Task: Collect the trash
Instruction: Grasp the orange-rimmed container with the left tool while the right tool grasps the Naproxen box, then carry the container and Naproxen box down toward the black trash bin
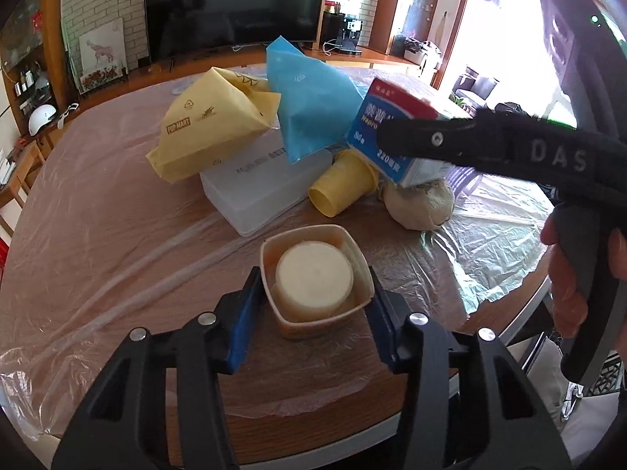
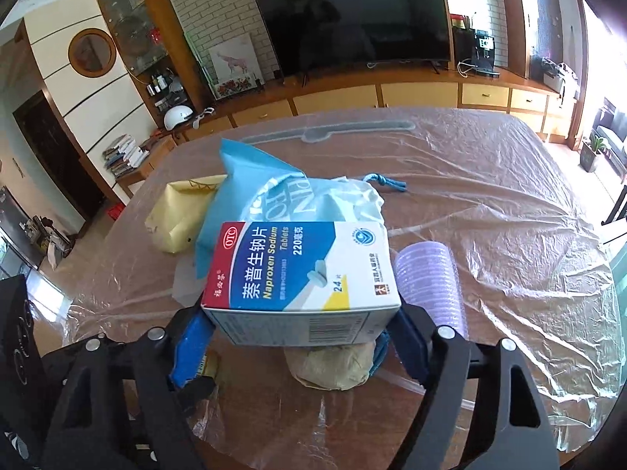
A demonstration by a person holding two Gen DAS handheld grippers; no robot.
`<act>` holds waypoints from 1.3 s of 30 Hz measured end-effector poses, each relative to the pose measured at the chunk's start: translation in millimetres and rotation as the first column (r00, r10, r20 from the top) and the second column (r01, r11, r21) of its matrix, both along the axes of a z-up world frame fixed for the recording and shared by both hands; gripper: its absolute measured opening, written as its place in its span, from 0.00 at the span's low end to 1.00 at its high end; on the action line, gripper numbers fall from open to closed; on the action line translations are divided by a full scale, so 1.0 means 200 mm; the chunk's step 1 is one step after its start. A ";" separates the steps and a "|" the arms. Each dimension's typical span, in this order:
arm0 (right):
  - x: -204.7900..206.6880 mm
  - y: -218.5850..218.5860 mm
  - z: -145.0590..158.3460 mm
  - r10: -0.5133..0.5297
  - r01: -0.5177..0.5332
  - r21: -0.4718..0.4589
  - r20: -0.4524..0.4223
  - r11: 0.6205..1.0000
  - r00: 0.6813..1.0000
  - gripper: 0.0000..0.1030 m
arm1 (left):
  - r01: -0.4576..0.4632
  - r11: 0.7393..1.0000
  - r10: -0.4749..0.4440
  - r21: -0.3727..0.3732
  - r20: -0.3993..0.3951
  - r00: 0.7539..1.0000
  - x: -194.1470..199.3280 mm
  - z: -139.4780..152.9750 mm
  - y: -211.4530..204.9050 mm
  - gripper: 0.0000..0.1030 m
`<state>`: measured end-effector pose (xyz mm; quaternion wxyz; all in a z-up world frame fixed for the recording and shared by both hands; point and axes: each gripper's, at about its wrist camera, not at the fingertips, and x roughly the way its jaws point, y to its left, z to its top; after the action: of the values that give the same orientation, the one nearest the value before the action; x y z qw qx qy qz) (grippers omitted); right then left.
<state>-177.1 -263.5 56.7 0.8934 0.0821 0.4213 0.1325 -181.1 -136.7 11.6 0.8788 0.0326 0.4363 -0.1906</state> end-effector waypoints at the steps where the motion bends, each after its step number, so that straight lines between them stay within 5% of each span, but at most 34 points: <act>1: -0.01 -0.01 0.01 0.002 -0.002 0.003 0.006 1.000 1.000 0.75 | -0.002 1.000 0.002 -0.003 0.001 1.000 -0.01 0.00 0.01 0.49; 39: -0.53 -0.14 0.09 -0.006 0.016 0.172 -0.062 0.985 0.998 0.75 | -0.010 0.996 0.015 -0.090 0.053 0.998 -0.23 0.16 0.17 0.49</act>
<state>-283.7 -290.9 74.4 0.8703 0.1657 0.4350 0.1609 -227.8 -101.7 42.9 0.8918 -0.0046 0.4039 -0.2037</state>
